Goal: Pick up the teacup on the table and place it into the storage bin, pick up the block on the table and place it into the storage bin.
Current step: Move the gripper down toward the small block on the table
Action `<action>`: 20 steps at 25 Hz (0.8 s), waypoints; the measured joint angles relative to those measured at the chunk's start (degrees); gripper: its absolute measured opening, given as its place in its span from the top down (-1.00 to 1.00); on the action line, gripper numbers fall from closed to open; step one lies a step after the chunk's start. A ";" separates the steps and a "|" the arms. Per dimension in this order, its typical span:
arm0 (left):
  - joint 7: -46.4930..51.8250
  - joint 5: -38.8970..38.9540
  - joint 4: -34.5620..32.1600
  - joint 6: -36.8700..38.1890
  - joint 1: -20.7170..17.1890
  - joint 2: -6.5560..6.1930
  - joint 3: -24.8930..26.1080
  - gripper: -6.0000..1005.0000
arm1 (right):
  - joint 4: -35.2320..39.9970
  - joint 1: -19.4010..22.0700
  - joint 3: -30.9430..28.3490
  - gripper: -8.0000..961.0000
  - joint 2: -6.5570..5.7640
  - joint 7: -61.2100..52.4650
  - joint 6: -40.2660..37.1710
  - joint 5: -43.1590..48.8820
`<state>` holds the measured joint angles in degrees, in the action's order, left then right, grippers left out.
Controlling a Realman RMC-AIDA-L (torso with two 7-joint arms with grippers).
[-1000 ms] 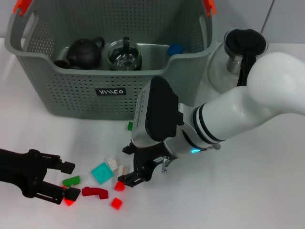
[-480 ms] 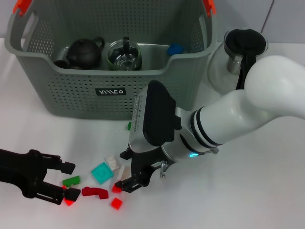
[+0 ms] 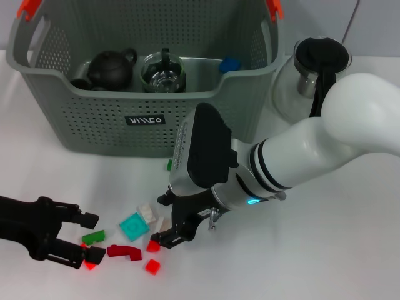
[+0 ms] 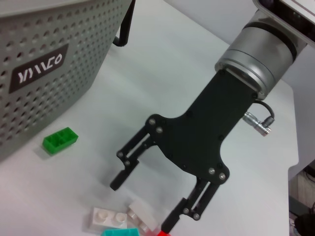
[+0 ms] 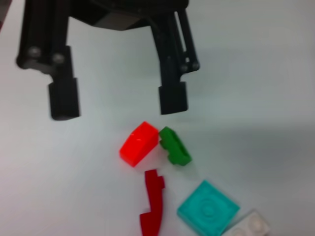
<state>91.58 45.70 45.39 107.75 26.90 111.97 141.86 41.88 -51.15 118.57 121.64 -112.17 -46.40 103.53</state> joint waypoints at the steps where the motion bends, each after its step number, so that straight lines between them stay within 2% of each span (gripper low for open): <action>1: -0.01 0.00 -0.13 -0.01 0.01 0.00 0.00 -0.71 | -0.04 0.01 0.00 -0.62 0.00 0.00 0.33 0.00; 20: -0.08 0.00 -0.40 -0.27 0.08 0.00 -0.07 -0.71 | -0.13 0.76 -0.01 -0.61 -0.13 -0.46 1.98 -0.71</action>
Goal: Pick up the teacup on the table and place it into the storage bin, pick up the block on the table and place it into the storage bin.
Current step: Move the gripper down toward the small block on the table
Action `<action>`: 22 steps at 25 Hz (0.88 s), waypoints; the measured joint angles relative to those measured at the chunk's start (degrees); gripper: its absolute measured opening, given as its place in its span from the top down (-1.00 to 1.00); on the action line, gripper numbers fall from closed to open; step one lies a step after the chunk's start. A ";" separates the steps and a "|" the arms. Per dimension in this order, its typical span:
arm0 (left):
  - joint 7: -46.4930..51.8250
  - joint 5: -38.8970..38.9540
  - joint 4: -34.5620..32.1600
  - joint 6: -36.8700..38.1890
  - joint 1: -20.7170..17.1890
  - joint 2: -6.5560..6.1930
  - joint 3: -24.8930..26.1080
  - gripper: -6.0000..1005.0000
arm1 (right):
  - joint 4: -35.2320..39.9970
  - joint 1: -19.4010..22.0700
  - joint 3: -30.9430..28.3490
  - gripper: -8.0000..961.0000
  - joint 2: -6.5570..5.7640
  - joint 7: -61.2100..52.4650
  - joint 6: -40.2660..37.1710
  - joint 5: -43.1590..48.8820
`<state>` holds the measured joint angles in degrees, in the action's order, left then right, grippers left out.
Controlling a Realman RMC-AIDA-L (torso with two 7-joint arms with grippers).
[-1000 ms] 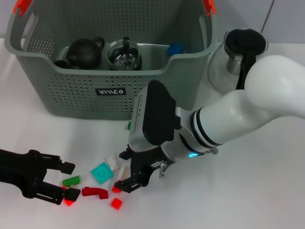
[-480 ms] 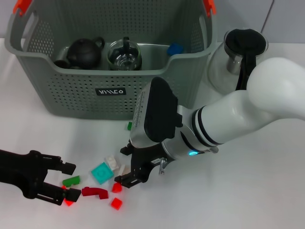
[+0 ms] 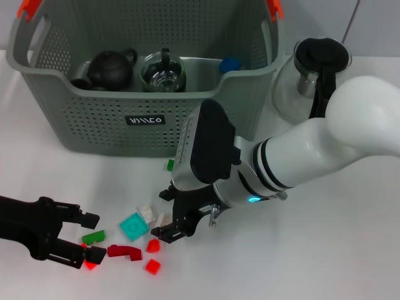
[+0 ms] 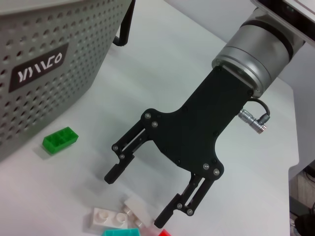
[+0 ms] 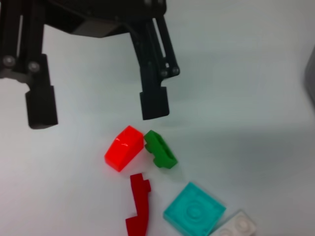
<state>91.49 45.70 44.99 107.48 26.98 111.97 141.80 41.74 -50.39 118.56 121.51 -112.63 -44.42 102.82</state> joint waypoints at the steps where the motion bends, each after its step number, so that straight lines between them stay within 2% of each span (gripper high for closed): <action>1: 0.00 0.00 -0.02 0.00 0.00 0.00 0.02 -0.71 | 0.00 0.02 -0.02 -0.61 -0.03 -0.01 0.04 0.00; 22: -0.07 0.00 -0.09 0.00 0.00 0.00 0.09 -0.71 | -0.03 0.78 0.03 -0.61 0.21 0.35 0.41 0.01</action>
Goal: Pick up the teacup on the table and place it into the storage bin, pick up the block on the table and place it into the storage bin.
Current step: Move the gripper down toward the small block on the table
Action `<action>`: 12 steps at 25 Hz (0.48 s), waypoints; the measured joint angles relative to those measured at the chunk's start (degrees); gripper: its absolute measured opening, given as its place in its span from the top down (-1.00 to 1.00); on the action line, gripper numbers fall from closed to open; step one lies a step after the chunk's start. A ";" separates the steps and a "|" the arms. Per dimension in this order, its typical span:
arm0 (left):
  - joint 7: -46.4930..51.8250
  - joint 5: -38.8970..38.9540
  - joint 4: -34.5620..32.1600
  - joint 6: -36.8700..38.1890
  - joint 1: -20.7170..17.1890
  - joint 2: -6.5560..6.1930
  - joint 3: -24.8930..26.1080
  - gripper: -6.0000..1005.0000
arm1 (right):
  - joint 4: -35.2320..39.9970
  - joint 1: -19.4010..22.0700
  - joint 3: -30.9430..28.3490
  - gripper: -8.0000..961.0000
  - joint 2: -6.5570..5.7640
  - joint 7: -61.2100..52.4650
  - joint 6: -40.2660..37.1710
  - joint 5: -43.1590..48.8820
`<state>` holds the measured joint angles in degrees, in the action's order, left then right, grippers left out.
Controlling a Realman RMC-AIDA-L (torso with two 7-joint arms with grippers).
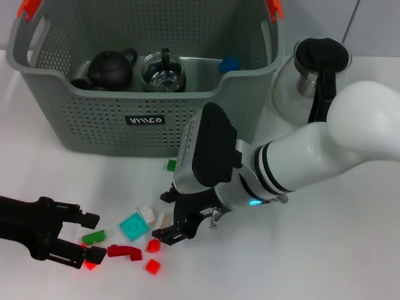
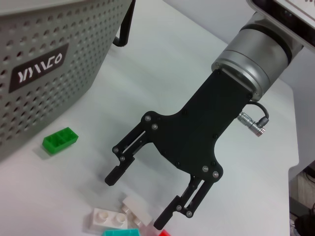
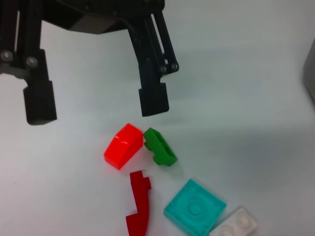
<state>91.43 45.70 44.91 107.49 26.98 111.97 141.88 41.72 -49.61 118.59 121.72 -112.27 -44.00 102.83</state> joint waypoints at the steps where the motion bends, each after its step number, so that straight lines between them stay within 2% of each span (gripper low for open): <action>1: -0.01 0.00 0.00 0.00 0.00 0.00 -0.01 -0.71 | -0.03 0.09 0.05 -0.61 0.00 0.03 0.15 0.00; 12: -0.03 0.00 -0.56 -0.38 0.00 0.00 -0.01 -0.71 | -0.03 0.62 0.59 -0.59 0.01 0.18 0.40 -0.13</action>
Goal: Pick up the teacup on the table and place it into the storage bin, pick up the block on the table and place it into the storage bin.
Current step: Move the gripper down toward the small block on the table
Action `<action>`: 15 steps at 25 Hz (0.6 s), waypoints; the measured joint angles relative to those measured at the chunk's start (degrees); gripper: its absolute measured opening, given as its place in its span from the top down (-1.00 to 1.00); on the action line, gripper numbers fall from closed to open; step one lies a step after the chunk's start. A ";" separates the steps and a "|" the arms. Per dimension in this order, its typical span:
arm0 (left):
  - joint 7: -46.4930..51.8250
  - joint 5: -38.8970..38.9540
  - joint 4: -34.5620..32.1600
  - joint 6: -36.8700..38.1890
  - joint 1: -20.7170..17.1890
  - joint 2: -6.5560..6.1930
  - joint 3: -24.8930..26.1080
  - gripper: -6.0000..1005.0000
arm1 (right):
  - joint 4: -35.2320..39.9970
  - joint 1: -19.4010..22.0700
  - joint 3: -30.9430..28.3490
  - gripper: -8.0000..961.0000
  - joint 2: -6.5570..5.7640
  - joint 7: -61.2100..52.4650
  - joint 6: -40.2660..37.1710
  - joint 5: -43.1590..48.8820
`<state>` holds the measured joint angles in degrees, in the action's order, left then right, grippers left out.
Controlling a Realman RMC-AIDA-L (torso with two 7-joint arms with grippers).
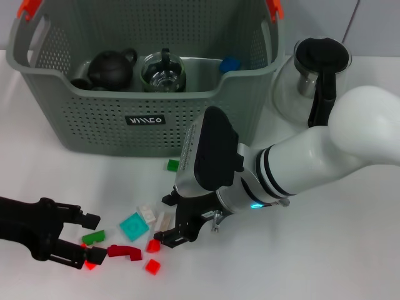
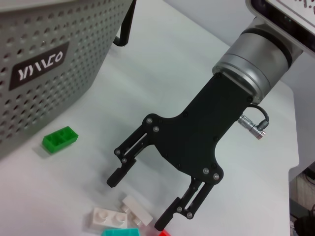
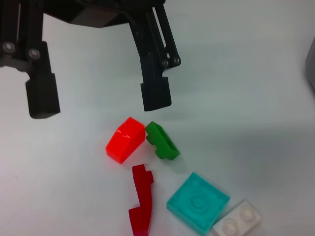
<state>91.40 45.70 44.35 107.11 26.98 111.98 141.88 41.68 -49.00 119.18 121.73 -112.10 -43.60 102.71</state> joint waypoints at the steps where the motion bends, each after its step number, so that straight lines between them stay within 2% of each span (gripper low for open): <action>1: 0.00 0.00 -0.03 -0.10 0.00 0.00 -0.08 -0.71 | -0.01 0.00 0.03 -0.57 0.00 0.00 -0.03 -0.03; 11: 0.00 0.00 -0.22 -0.16 0.00 0.00 -0.11 -0.71 | -0.04 0.25 0.19 -0.44 0.00 0.04 0.03 -1.37; 15: 0.00 0.00 -0.23 -0.15 0.00 0.00 -0.03 -0.71 | -0.02 0.24 0.25 -0.13 0.00 0.04 0.03 -1.38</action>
<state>91.40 45.70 44.12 106.96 26.98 111.98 141.85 41.66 -48.76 119.43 121.73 -112.06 -43.57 101.32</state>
